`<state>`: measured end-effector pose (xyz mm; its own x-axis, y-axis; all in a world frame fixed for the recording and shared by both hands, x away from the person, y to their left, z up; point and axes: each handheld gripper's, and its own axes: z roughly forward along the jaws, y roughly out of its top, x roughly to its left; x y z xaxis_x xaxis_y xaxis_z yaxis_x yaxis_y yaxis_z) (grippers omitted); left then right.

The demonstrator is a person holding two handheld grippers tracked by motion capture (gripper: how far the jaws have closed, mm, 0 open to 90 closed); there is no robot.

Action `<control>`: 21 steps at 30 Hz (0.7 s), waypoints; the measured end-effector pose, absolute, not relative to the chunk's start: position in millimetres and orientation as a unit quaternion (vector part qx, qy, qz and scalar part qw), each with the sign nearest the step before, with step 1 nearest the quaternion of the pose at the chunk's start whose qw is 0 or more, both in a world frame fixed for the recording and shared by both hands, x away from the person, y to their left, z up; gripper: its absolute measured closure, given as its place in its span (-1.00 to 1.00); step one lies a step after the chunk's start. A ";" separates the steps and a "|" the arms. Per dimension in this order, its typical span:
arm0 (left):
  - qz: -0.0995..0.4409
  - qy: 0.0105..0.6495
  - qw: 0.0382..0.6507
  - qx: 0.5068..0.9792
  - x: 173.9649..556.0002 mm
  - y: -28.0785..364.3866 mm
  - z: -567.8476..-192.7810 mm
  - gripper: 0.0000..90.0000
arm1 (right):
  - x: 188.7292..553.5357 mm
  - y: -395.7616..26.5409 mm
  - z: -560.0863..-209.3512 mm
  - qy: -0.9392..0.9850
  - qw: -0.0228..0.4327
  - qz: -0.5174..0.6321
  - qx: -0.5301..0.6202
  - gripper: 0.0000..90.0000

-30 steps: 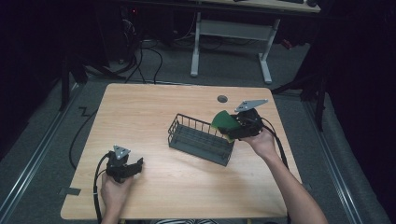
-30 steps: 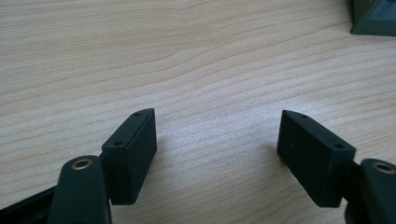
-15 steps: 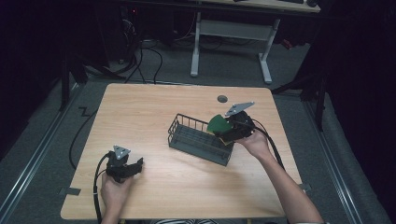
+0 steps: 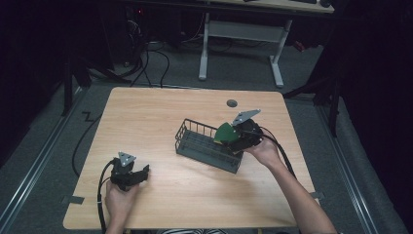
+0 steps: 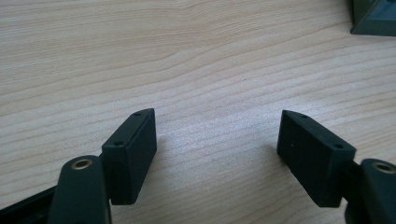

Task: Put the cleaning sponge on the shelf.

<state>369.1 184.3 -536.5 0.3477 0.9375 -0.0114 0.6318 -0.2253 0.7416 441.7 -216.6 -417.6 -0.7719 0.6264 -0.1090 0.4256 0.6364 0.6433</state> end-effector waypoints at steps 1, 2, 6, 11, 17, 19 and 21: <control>0.227 0.524 0.336 0.749 369.1 184.3 -536.5 -0.36 | 441.5 -216.6 -417.7 0.890 0.163 0.307 0.295 -0.36; 0.227 0.524 0.336 0.749 369.1 184.3 -536.5 -0.36 | 441.3 -216.7 -417.8 0.890 0.162 0.307 0.294 -0.36; 0.227 0.524 0.336 0.749 369.1 184.3 -536.5 -0.36 | 440.1 -216.7 -418.3 0.892 0.159 0.308 0.290 -0.37; 0.228 0.524 0.337 0.748 369.1 184.2 -536.6 -0.36 | 438.4 -217.1 -418.4 0.894 0.151 0.310 0.286 -0.41; 0.227 0.524 0.336 0.749 369.1 184.3 -536.5 -0.36 | 436.3 -216.9 -418.2 0.894 0.152 0.313 0.283 -0.41; 0.227 0.524 0.336 0.749 369.0 184.3 -536.5 -0.36 | 434.5 -217.0 -418.5 0.894 0.154 0.314 0.280 -0.39; 0.227 0.524 0.336 0.749 369.1 184.3 -536.5 -0.36 | 433.0 -217.5 -418.3 0.894 0.153 0.317 0.278 -0.35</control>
